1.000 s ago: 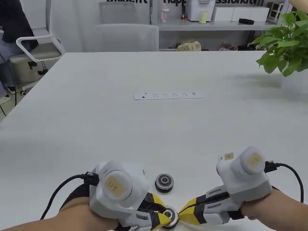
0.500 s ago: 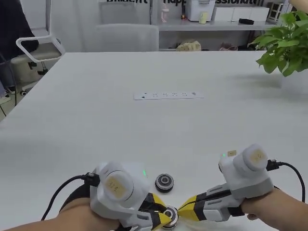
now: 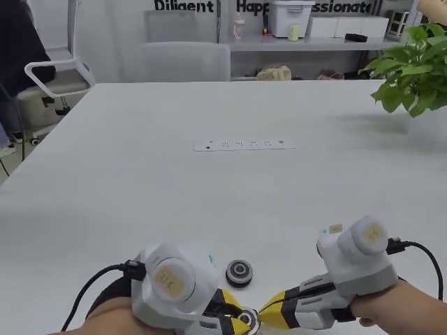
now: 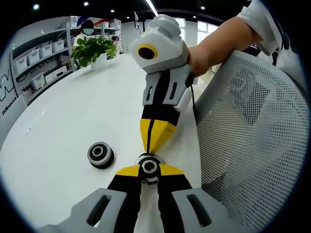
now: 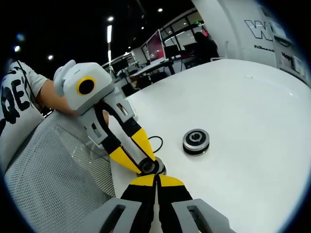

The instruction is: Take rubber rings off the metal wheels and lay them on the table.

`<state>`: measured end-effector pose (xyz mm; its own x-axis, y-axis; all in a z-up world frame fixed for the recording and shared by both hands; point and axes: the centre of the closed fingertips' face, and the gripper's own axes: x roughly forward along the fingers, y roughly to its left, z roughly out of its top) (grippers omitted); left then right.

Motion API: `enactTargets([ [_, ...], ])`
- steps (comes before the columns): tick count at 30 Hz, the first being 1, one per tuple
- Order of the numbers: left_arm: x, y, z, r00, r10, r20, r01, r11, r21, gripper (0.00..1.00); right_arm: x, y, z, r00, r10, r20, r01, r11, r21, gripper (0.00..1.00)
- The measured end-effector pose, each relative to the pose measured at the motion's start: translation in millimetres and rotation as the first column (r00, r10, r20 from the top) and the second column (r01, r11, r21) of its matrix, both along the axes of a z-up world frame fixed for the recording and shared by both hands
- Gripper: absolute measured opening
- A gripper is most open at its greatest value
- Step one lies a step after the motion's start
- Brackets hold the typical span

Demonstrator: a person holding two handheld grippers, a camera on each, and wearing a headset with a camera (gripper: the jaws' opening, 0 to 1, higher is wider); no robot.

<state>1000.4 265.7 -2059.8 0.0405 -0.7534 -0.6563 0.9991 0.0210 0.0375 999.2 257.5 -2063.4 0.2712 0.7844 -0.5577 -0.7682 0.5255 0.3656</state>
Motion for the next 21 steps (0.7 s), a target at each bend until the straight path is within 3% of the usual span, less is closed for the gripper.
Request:
enactTargets([
  [21, -0.1, 0.1, 0.0, 1.000, 0.003, -0.007, -0.003, 1.000, 0.002, 0.06, -2.6, 7.5, 3.6, 0.999, 0.044, 0.025, -0.043, 0.999, -0.010, 0.00],
])
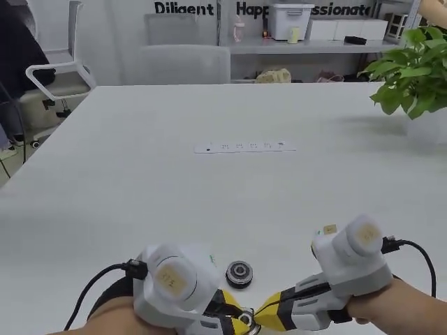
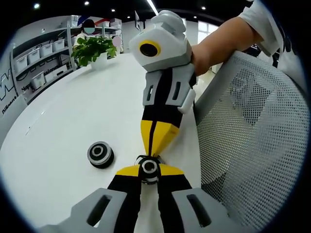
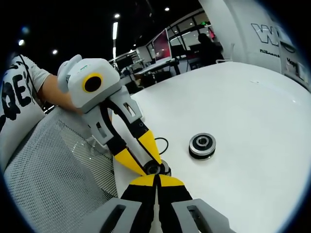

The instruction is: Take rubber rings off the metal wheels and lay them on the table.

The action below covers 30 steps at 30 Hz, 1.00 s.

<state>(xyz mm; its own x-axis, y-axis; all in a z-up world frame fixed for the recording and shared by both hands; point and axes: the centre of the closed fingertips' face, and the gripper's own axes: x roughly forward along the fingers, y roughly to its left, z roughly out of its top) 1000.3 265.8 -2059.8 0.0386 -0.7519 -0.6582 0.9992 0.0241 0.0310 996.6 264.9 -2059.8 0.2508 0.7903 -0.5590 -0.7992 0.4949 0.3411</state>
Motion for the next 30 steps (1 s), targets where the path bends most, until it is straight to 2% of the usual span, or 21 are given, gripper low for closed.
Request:
enactTargets([
  [12, 0.2, -0.1, 0.1, 1.000, 0.003, -0.004, -0.003, 1.000, -0.002, 0.06, 0.1, 1.5, 0.5, 1.000, 0.008, 0.001, -0.008, 1.000, 0.018, 0.00],
  [18, 0.1, -0.1, 0.2, 1.000, 0.005, -0.004, -0.005, 1.000, -0.007, 0.06, 0.0, 1.9, 0.0, 1.000, 0.021, 0.020, -0.022, 1.000, 0.003, 0.00],
  [30, 0.3, 0.0, 0.4, 1.000, 0.009, -0.002, -0.009, 1.000, -0.008, 0.06, 0.6, 0.0, 0.4, 1.000, 0.011, 0.019, -0.011, 1.000, 0.009, 0.00],
])
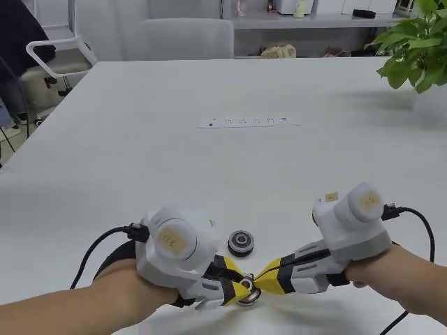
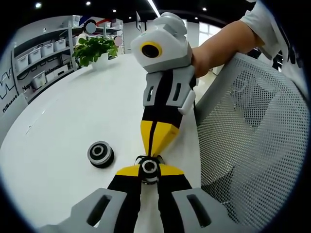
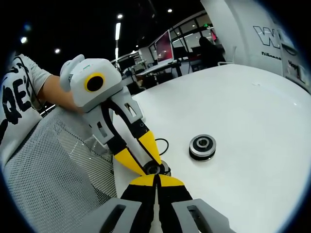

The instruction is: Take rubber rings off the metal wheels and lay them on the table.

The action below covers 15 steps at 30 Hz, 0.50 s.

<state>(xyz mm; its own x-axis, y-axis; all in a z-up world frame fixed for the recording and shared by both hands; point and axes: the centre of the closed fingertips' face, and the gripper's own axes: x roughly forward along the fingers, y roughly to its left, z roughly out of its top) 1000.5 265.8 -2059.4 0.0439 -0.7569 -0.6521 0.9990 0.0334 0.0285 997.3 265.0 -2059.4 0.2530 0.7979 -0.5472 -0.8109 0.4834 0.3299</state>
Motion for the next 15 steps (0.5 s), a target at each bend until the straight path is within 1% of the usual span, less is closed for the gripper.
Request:
enactTargets([
  [15, 0.2, -0.4, -0.2, 1.000, 0.000, 0.003, 0.000, 1.000, 0.003, 0.06, -0.4, -0.5, 0.5, 1.000, -0.002, 0.004, 0.002, 1.000, -0.005, 0.00],
])
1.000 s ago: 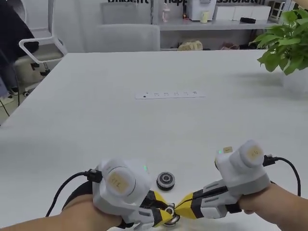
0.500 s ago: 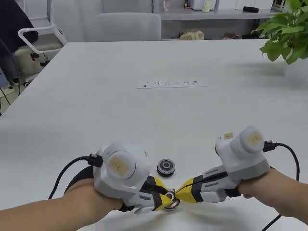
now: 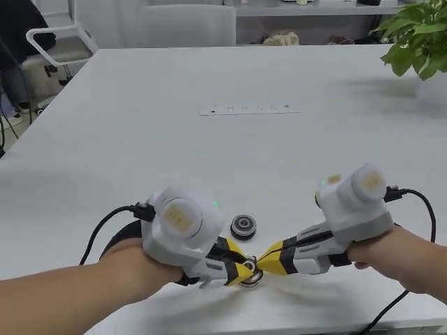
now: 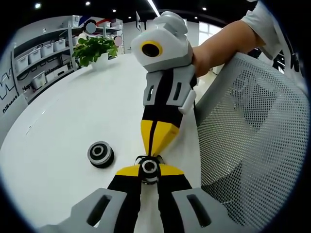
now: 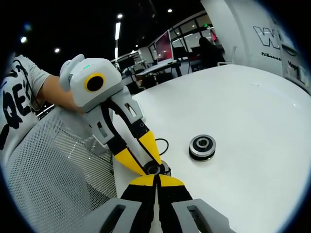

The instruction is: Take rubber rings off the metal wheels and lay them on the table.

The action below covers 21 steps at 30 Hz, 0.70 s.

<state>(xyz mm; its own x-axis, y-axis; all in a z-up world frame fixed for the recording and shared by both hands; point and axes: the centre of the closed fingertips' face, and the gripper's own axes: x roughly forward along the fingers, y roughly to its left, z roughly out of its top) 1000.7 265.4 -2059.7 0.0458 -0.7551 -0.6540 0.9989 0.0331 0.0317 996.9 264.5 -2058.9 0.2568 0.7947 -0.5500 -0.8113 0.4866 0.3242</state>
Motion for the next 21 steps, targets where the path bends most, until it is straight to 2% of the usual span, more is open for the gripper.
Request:
enactTargets([
  [12, 0.3, 0.0, 0.1, 1.000, 0.004, -0.002, -0.004, 1.000, 0.001, 0.06, -0.6, 3.6, 3.8, 1.000, -0.007, -0.019, 0.008, 0.999, 0.031, 0.00],
  [14, 0.3, -0.1, 0.1, 1.000, 0.005, -0.002, -0.005, 1.000, 0.001, 0.06, -1.8, 7.2, 7.0, 0.999, -0.005, -0.034, 0.007, 0.998, 0.067, 0.00],
  [16, 0.7, -0.9, 0.2, 1.000, 0.007, -0.001, -0.007, 1.000, -0.001, 0.06, -2.3, 21.0, 25.9, 0.999, 0.001, -0.053, 0.009, 0.983, 0.186, 0.00],
  [17, 0.8, -1.1, 0.1, 1.000, 0.007, -0.001, -0.007, 1.000, 0.000, 0.06, -0.9, 18.4, 22.3, 0.999, 0.002, -0.040, 0.003, 0.990, 0.142, 0.00],
  [18, 0.8, -1.2, 0.1, 1.000, 0.007, -0.001, -0.007, 1.000, 0.000, 0.06, -1.3, 17.6, 16.9, 0.999, 0.040, 0.013, -0.041, 0.996, 0.079, 0.00],
  [20, 0.7, -1.2, 0.2, 1.000, 0.006, -0.003, -0.006, 1.000, -0.001, 0.06, -2.1, 18.8, 17.4, 1.000, 0.018, -0.022, -0.016, 0.994, 0.112, 0.00],
  [21, 0.8, -1.2, 0.2, 1.000, 0.005, -0.003, -0.005, 1.000, -0.001, 0.06, -2.0, 17.7, 16.9, 1.000, 0.017, -0.020, -0.014, 0.993, 0.114, 0.00],
])
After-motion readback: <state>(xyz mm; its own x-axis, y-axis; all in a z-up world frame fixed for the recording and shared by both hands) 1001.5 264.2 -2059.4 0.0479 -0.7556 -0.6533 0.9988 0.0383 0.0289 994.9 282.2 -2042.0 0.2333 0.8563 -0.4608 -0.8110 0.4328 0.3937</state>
